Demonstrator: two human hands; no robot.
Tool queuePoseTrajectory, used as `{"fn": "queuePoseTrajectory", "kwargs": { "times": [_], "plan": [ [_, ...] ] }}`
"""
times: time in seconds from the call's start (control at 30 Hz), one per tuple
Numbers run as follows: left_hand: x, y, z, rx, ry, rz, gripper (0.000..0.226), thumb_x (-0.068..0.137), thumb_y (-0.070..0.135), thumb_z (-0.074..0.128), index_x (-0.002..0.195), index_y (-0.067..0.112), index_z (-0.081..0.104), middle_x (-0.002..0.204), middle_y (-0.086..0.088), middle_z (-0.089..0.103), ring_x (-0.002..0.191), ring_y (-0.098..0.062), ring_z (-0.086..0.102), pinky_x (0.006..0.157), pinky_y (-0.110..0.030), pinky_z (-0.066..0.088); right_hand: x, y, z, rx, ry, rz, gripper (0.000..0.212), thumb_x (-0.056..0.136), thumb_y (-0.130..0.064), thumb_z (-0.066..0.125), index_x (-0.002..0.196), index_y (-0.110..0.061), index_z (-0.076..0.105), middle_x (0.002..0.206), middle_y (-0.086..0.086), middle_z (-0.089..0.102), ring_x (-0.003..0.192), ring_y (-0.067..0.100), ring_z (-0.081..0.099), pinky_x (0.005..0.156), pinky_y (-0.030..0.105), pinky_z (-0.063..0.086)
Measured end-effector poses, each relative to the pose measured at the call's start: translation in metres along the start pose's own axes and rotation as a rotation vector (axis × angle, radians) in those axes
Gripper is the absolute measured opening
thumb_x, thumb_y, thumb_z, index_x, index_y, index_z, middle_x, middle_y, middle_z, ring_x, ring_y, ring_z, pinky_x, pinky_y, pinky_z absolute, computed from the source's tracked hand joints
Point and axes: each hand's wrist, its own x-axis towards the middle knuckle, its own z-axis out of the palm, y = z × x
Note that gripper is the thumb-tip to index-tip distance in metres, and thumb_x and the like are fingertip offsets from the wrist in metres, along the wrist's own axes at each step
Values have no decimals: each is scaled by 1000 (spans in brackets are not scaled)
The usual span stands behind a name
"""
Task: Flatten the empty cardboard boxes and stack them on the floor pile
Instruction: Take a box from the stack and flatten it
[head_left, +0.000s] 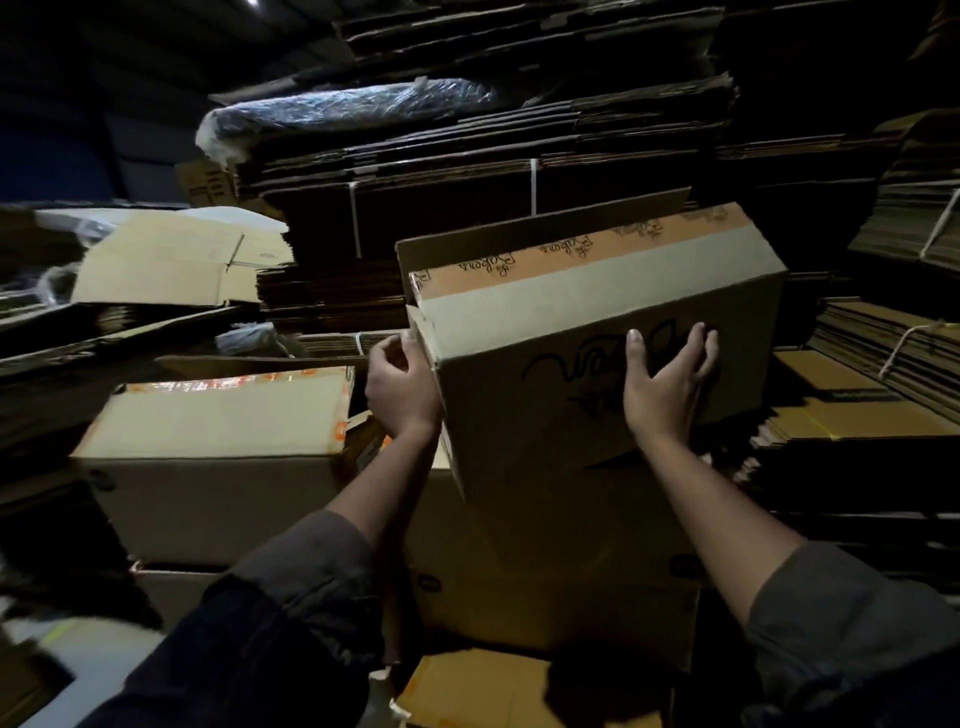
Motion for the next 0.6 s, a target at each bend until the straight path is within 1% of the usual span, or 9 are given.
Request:
{"fn": "queuePoseTrajectory", "kwargs": {
  "times": [0.07,0.13,0.2,0.27,0.33,0.4,0.47,0.53,0.6],
  "plan": [
    [12,-6,1,39,-58,-25,27,102,42,51,95,17,59,82,11,56,75,-2,53,66,-25,43,-8,0,4,0,23,-8,84,97,-52,53,160,-15,12,167,1,0,149,24,23,108,32,33],
    [30,-11,3,31,-82,-59,32,100,43,56,91,13,65,84,6,65,81,-11,62,73,-33,50,-16,1,7,2,55,-8,82,97,-53,51,160,-15,13,167,1,2,148,25,26,109,38,37],
    [48,-12,6,1,-124,-116,29,97,42,59,105,15,65,102,1,68,93,-18,64,81,-37,52,-23,2,10,-4,67,-12,82,97,-54,50,160,-16,14,166,1,3,146,26,29,108,42,42],
    [61,-10,9,-78,-200,-179,39,97,40,59,128,17,55,122,-4,61,106,-19,60,92,-39,51,-29,3,13,-14,70,-13,80,98,-54,49,159,-17,14,166,1,4,146,27,30,106,42,44],
    [75,-7,14,-164,-291,-224,54,101,38,53,148,16,39,142,-10,50,123,-24,53,102,-38,46,-34,2,16,-25,84,12,79,98,-54,48,159,-17,15,166,2,5,145,27,30,103,38,42],
    [92,-8,20,-182,-365,-259,56,106,38,41,156,16,28,151,-12,42,133,-29,47,107,-41,42,-41,-1,19,-36,95,36,78,98,-55,47,159,-18,15,166,1,5,146,27,30,100,33,37],
    [105,-11,24,-206,-480,-288,52,109,41,30,150,12,38,143,-16,52,120,-28,57,94,-39,50,-48,-4,23,-32,100,40,78,98,-54,47,159,-19,15,166,0,5,147,27,28,98,30,34],
    [107,-8,24,-301,-635,-353,63,106,56,22,134,10,57,122,-15,66,100,-24,65,78,-33,53,-55,-9,28,-34,108,69,77,98,-54,46,160,-21,14,167,0,5,148,26,26,97,29,33],
    [108,-10,26,-358,-771,-396,79,97,73,16,121,16,65,110,-13,70,99,-25,67,81,-36,53,-64,-13,33,-42,124,111,77,98,-56,45,160,-23,13,167,1,6,149,26,23,99,30,32]
  ]
}}
